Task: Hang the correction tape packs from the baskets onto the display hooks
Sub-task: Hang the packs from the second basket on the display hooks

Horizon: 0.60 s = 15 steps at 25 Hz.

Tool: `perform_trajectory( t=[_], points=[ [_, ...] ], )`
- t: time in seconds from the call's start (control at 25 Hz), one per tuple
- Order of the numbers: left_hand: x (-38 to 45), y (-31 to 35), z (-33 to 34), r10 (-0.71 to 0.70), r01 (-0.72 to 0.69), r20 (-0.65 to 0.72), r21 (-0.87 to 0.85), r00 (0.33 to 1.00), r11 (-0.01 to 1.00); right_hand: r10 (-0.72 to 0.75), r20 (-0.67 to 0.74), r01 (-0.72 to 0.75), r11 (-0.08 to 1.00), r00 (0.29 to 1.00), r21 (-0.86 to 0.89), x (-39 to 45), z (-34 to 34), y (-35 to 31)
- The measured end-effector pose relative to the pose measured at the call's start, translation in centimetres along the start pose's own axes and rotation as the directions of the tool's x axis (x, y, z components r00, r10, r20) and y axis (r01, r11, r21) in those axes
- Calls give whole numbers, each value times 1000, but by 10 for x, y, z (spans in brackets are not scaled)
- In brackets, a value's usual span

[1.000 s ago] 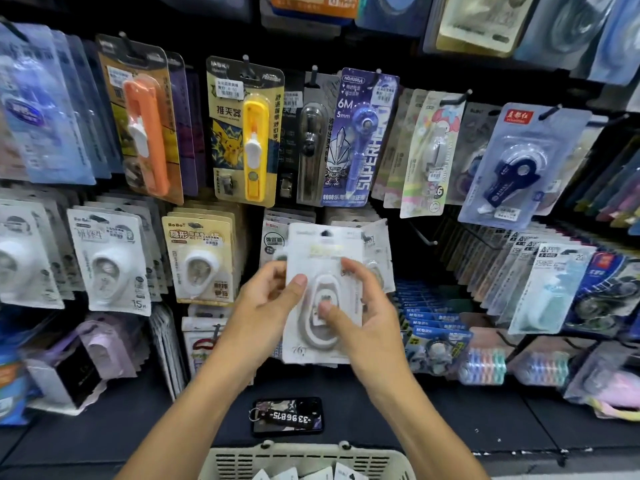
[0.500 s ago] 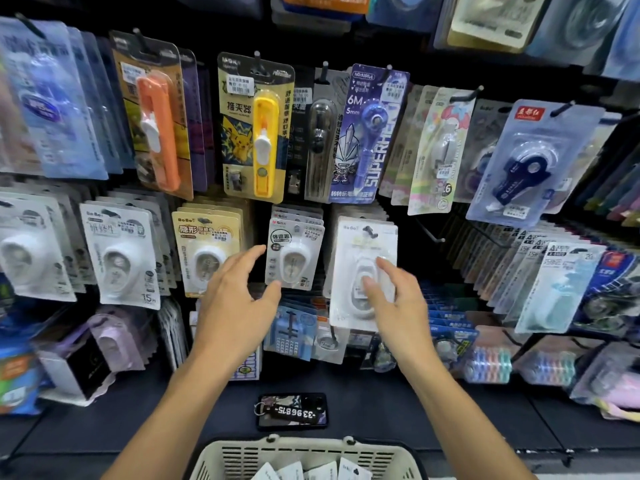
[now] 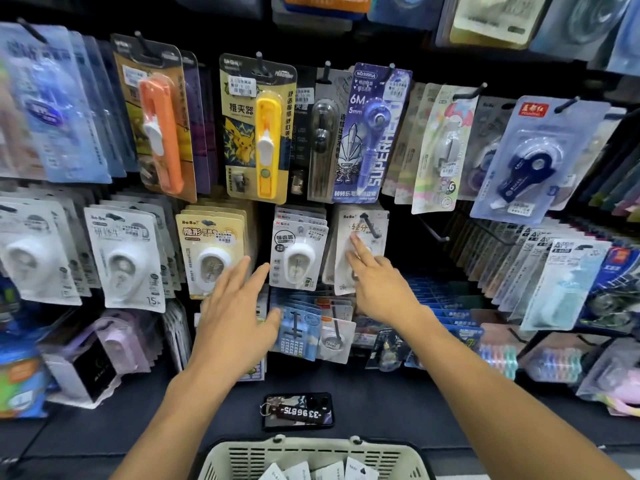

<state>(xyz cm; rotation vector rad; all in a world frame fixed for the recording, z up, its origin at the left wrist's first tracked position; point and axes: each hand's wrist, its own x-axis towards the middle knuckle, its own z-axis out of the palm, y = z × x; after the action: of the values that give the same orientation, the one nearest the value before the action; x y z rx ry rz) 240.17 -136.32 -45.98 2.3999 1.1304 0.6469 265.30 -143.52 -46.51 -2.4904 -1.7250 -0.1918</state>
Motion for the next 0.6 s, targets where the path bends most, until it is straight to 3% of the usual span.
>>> perform_trajectory(
  t=[0.16,0.28,0.36,0.44,0.52,0.6],
  points=[
    [-3,-2,9,35,-34,30,-14,999,999,14,81,-16,1000,997,26,7,-9,-7],
    [-21,-6,21,39,-35,100,-37,994,999,-25,-33,26,999,999,38,-20,5,-19],
    [-29,-17,36,13,-12,264,-6,965,1000,-24,-123,33,997,992,66,-59,43,-30],
    [-36,-26,58,-17,5,473,27,881,1000,25,-105,1,970,994,242,-110,94,-40],
    [-56,-44,95,-30,-65,695,110,719,992,18,146,-74,920,989,385,-166,151,-52],
    [-86,-75,132,-106,-104,825,195,555,975,-60,439,-133,909,897,396,-215,195,-66]
  ],
)
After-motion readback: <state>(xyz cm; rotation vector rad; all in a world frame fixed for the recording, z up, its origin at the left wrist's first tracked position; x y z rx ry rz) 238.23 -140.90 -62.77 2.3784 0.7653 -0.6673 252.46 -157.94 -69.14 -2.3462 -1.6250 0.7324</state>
